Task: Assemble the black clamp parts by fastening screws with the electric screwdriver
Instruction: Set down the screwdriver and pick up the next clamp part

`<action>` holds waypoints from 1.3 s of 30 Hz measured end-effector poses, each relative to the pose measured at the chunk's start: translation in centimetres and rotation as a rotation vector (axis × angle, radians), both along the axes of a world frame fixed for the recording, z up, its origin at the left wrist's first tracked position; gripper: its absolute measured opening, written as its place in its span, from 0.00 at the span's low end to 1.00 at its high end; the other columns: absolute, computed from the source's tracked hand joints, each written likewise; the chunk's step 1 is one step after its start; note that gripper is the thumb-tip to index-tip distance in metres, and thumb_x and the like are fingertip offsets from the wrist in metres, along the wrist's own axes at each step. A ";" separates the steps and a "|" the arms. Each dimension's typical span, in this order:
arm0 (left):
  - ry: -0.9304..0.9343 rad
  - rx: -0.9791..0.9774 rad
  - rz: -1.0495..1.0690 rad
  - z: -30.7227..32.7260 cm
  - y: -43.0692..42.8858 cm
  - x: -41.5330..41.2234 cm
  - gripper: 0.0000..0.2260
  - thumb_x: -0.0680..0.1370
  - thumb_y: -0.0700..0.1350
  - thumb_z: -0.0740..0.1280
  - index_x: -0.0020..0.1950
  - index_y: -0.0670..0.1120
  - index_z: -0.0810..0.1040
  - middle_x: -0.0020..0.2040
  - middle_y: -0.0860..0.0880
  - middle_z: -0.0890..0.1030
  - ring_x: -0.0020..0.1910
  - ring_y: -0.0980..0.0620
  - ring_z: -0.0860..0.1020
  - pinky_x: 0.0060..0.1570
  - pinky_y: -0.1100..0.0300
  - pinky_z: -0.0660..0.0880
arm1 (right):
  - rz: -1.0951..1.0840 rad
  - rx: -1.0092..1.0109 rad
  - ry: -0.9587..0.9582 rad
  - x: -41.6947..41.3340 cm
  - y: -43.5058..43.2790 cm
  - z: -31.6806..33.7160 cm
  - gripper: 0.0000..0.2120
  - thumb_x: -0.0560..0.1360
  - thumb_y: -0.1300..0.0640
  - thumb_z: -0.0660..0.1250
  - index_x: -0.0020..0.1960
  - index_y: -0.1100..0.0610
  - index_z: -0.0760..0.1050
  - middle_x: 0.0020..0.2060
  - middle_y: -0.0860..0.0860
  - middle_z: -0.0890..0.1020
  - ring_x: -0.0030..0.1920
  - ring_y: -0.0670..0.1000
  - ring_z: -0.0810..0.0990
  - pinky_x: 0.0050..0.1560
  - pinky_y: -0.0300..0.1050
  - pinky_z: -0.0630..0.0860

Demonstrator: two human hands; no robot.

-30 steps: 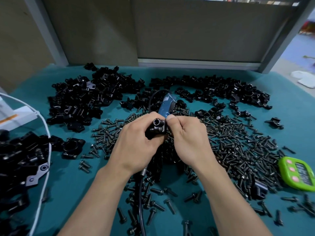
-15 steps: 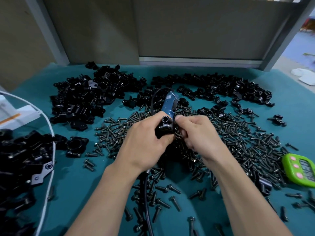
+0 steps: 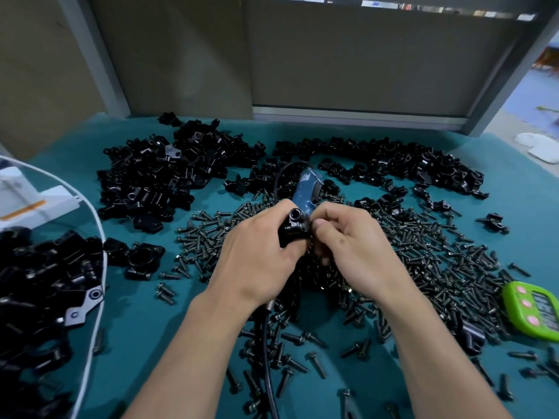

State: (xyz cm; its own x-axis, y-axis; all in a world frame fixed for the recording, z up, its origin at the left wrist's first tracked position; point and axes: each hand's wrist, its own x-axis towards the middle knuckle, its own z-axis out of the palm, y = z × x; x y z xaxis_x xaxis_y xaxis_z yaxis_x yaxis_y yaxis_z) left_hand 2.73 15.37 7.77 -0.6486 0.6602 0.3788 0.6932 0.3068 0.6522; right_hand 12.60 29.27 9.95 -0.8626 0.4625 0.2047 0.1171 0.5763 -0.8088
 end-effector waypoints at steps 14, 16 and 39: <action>0.042 0.056 -0.036 -0.3 0.2 0.3 0.05 0.79 0.50 0.68 0.51 0.59 0.74 0.45 0.59 0.77 0.43 0.56 0.76 0.42 0.51 0.77 | -0.199 0.148 0.019 -0.6 -0.8 -0.5 0.19 0.84 0.49 0.61 0.37 0.56 0.74 0.27 0.48 0.76 0.31 0.49 0.72 0.32 0.42 0.65; 0.017 0.068 -0.053 -0.6 0.3 0.3 0.04 0.80 0.49 0.67 0.49 0.57 0.73 0.43 0.57 0.77 0.42 0.54 0.76 0.41 0.49 0.76 | -0.238 0.161 0.014 -1.0 -1.0 -0.8 0.21 0.84 0.51 0.61 0.33 0.57 0.69 0.23 0.45 0.72 0.27 0.47 0.68 0.29 0.40 0.63; -0.710 0.700 0.619 -1.3 -1.1 -3.8 0.08 0.65 0.47 0.76 0.39 0.53 0.79 0.29 0.58 0.81 0.25 0.59 0.76 0.24 0.67 0.70 | -0.442 0.044 -0.611 -6.5 -2.2 1.6 0.25 0.70 0.42 0.75 0.58 0.56 0.72 0.45 0.50 0.79 0.44 0.55 0.81 0.42 0.47 0.73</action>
